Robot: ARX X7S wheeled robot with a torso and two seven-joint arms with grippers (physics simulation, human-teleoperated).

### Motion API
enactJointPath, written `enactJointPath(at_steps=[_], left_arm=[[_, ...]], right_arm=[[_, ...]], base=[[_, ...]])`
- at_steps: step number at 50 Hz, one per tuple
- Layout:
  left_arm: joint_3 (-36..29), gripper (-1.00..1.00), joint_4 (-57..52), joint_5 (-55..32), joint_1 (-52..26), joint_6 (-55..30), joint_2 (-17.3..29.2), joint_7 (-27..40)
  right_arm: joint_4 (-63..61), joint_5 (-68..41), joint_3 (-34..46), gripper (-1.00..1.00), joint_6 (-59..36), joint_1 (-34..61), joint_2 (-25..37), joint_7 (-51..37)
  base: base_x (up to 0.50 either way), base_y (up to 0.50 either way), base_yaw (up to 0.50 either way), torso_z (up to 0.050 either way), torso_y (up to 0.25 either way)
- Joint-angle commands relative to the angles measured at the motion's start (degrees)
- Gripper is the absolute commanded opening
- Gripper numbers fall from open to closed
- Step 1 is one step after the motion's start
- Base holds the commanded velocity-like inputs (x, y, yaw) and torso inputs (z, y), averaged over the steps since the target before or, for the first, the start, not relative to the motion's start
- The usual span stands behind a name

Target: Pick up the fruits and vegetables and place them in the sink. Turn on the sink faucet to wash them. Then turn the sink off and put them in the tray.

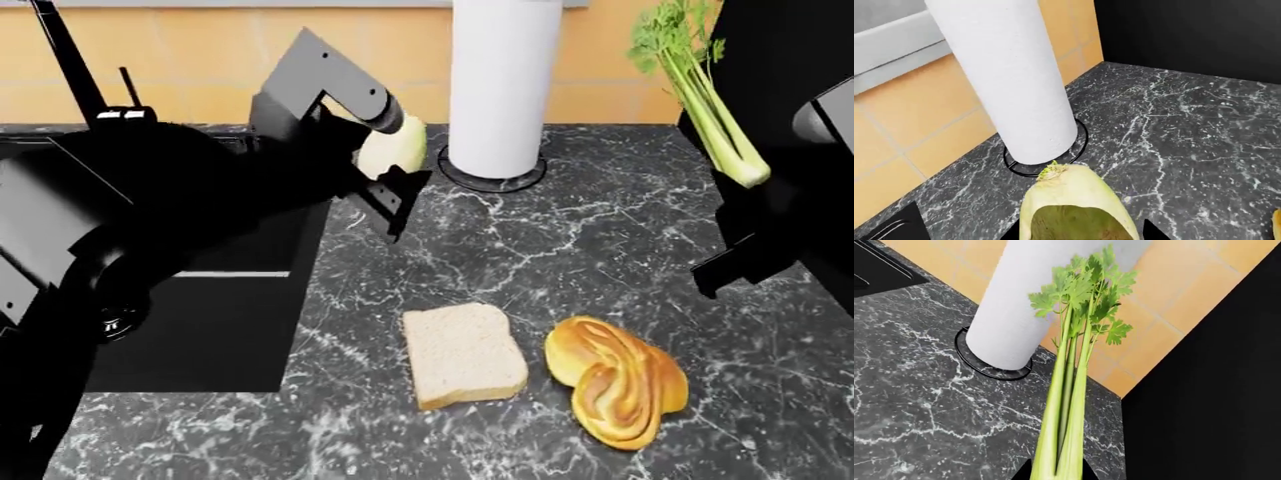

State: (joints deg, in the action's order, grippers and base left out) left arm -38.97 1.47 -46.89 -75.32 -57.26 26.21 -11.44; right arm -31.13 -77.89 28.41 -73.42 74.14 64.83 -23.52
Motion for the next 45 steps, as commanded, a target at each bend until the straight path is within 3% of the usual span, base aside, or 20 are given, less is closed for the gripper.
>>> enactJointPath(at_steps=[1, 38, 45], left_arm=[[5.3, -1.00, -2.9, -2.0, -2.8, -0.2, 1.8, 3.0], [5.6, -1.00, -9.1, -4.2, 0.7, -0.8, 4.7, 4.4], [8.2, -1.00, -10.4, -5.5, 1.0, -1.0, 5.7, 6.5]], right_arm=[[-1.0, 1.8, -0.7, -1.00, -0.6, 3.7, -1.2, -0.3], [-2.0, -0.3, -0.6, -1.00, -0.4, 5.4, -2.3, -1.6], [-2.6, 0.9, 0.0, -1.00, 0.1, 4.7, -2.3, -1.5]], base=[[-0.16, 0.50, 0.00, 0.000, 0.000], [-0.29, 0.44, 0.00, 0.001, 0.000], [-0.34, 0.47, 0.00, 0.000, 0.001]])
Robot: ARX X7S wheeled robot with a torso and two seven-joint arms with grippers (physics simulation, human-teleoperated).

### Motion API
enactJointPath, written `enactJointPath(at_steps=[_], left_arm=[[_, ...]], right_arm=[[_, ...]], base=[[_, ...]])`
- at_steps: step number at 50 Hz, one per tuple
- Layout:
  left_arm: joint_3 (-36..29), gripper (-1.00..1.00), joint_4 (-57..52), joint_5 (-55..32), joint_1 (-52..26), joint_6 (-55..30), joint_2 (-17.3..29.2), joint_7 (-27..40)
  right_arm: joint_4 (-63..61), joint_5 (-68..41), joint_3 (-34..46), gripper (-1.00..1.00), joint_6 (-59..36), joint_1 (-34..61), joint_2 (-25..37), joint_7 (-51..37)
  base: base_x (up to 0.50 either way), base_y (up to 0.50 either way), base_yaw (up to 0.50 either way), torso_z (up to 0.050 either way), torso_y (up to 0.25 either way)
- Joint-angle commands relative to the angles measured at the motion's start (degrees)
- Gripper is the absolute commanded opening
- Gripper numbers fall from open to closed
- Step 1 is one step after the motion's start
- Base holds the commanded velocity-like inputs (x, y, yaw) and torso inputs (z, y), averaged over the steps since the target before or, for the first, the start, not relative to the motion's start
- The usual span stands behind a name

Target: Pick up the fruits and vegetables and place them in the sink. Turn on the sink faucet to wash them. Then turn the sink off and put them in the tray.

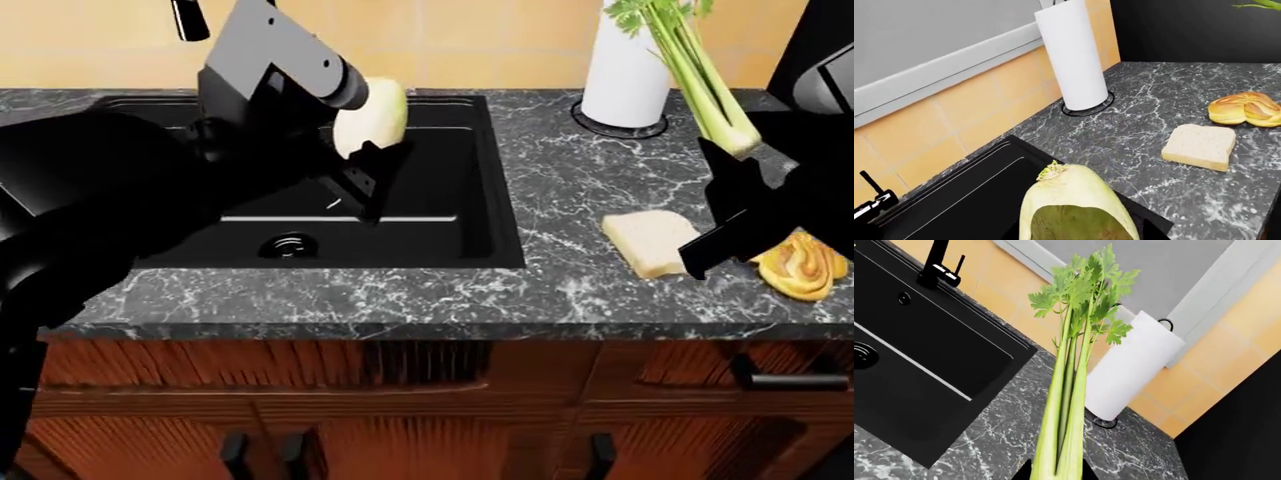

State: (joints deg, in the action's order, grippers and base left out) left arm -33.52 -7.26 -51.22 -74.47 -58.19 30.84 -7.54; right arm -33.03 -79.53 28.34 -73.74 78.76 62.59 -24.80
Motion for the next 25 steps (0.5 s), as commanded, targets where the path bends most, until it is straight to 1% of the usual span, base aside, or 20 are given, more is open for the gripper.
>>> enactJointPath(at_steps=[1, 9, 13, 25], left_arm=[[3.0, -1.00, -1.7, -1.3, 0.2, 0.0, 1.3, 2.7], [3.9, -1.00, -1.4, -1.5, 0.2, 0.1, 2.0, 3.1], [4.0, -1.00, -0.5, -0.9, -0.1, 0.1, 1.8, 4.2], [3.9, -1.00, 0.4, -0.8, -0.7, -0.1, 2.0, 4.3]], right_arm=[[-0.7, 2.7, 0.1, -1.00, 0.7, -0.2, 0.0, -0.3], [-1.1, 3.6, 0.5, -1.00, 1.3, -0.7, -0.1, 0.0], [-1.6, 3.5, 0.6, -1.00, 1.3, -1.0, 0.3, 0.0], [-2.7, 3.6, 0.6, -1.00, 2.4, -1.1, 1.2, 2.3]], base=[[-0.31, 0.50, 0.00, 0.000, 0.000], [-0.28, 0.50, 0.00, 0.001, 0.000], [-0.02, 0.50, 0.00, 0.000, 0.000], [0.01, 0.50, 0.00, 0.000, 0.001]])
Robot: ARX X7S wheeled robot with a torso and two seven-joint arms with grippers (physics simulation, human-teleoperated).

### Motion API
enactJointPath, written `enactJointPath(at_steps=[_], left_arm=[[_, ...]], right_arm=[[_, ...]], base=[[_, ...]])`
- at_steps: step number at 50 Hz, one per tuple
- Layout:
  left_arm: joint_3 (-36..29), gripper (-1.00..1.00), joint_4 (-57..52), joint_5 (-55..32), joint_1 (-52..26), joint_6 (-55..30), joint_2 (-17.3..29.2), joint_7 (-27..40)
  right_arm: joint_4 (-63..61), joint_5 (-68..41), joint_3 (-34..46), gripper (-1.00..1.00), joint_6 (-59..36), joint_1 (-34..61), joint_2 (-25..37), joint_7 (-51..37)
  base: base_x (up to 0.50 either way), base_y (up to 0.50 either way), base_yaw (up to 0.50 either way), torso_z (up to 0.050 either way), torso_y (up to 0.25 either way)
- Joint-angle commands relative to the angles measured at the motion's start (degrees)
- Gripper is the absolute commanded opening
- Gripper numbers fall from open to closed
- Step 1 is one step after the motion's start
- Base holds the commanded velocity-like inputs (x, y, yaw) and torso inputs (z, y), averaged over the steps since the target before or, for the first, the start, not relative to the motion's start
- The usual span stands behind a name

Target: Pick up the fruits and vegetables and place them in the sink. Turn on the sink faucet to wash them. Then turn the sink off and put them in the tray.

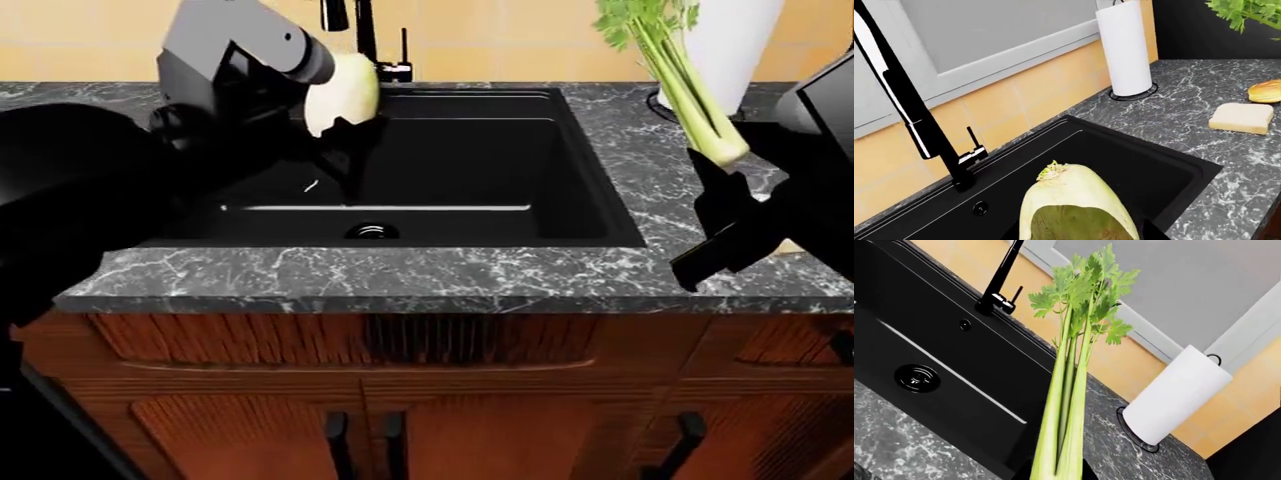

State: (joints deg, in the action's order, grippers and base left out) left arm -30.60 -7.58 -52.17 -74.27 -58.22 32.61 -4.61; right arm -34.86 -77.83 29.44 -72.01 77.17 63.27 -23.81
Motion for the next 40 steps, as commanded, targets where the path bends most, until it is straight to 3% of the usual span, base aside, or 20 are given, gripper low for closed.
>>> enactJointPath(at_steps=[1, 16, 33, 40], left_arm=[[0.9, -1.00, 0.8, 0.2, -1.0, -0.1, 0.2, 1.4], [-2.0, -1.00, 2.3, 0.5, -4.3, -4.4, 0.0, 1.1], [-4.2, -1.00, 2.6, 1.3, -5.8, -5.9, -0.1, 0.7], [-4.6, -1.00, 3.0, 1.5, -5.7, -6.0, 0.0, 0.8]], right_arm=[[-0.9, 1.8, -0.6, -1.00, 0.9, 0.4, 0.6, 1.3], [0.9, 1.4, 0.1, -1.00, 1.5, -1.2, 1.1, 2.8], [3.4, 0.8, -0.6, -1.00, 3.3, -2.4, 0.1, 1.1], [4.8, 2.3, -1.5, -1.00, 5.3, -3.9, 0.8, -1.5]], base=[[0.08, 0.50, 0.00, 0.000, 0.000], [0.25, 0.41, 0.00, 0.001, 0.001], [0.50, 0.02, 0.00, 0.000, 0.002], [0.00, 0.03, 0.14, 0.001, 0.003]])
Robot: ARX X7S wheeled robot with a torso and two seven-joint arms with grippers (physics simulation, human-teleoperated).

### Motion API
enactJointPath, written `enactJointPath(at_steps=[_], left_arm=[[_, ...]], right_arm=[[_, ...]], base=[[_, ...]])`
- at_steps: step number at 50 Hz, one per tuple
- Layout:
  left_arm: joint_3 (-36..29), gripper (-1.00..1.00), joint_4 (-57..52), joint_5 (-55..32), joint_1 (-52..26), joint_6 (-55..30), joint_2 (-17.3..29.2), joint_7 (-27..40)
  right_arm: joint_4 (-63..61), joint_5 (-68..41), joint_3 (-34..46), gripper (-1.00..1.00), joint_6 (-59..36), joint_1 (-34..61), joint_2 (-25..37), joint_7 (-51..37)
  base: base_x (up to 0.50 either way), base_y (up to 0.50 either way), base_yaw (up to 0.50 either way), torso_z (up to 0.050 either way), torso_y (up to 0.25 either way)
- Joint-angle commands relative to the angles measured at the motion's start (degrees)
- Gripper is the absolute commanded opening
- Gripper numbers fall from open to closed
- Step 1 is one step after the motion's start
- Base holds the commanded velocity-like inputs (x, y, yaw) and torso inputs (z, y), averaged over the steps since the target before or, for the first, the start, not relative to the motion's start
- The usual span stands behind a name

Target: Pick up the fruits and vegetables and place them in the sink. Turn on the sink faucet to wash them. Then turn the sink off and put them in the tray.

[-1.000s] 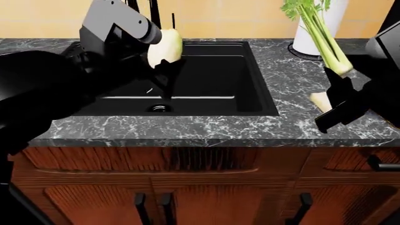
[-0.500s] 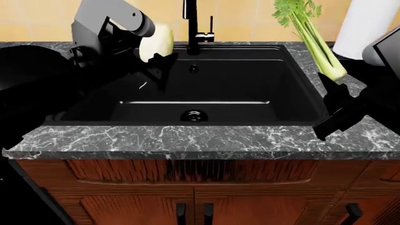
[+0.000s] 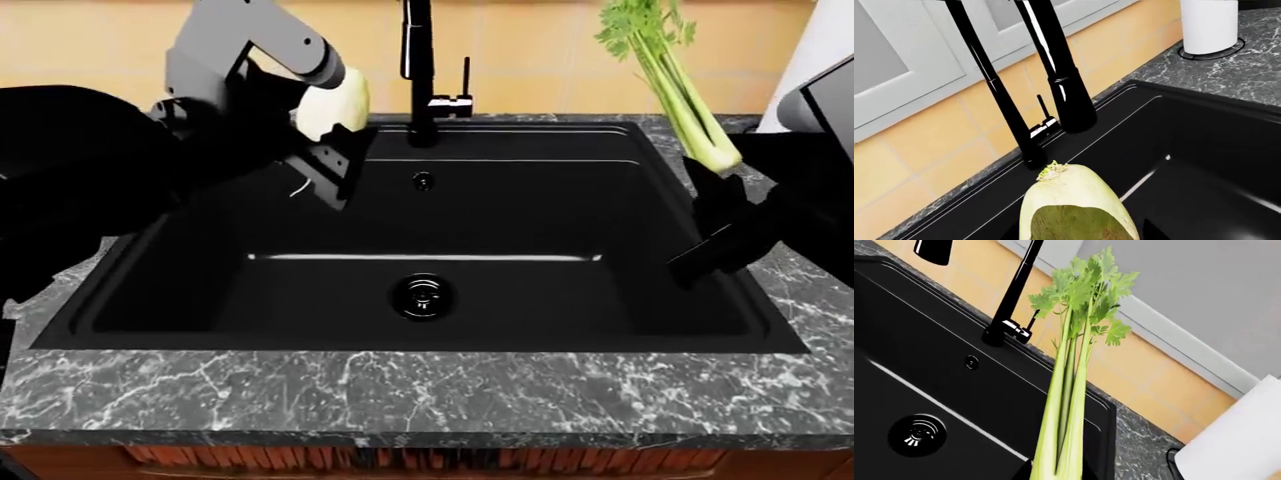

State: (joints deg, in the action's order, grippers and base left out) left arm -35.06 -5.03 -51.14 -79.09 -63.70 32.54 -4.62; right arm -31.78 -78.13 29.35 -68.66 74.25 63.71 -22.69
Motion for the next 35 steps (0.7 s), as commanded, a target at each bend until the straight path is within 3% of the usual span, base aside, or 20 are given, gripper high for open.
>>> enactJointPath(at_steps=[1, 8, 23, 35], left_arm=[[-0.3, -1.00, 0.5, 0.5, -0.9, -0.5, 0.0, 0.8], [-2.4, -1.00, 2.3, 2.1, -0.8, 0.6, -1.0, -0.3], [-10.6, -1.00, 9.6, 8.2, -8.7, 2.3, -2.3, -8.8], [-10.8, -1.00, 8.9, 8.3, -9.8, 0.7, -1.4, -8.3]], right_arm=[[1.8, 2.7, -1.4, -1.00, 2.0, -1.2, 0.5, -2.9], [1.6, 2.2, -1.2, -1.00, 1.1, -1.3, 0.9, -3.8], [-5.3, -1.6, 0.4, -1.00, -3.5, 0.4, 6.6, 4.2], [-8.0, -5.8, -1.8, -1.00, -3.2, 1.0, 12.5, 5.6]], base=[[0.00, 0.00, 0.50, 0.000, 0.000], [0.00, 0.00, 0.50, 0.000, 0.001], [0.10, 0.03, 0.00, 0.001, 0.001], [0.38, 0.04, 0.00, 0.000, 0.002]])
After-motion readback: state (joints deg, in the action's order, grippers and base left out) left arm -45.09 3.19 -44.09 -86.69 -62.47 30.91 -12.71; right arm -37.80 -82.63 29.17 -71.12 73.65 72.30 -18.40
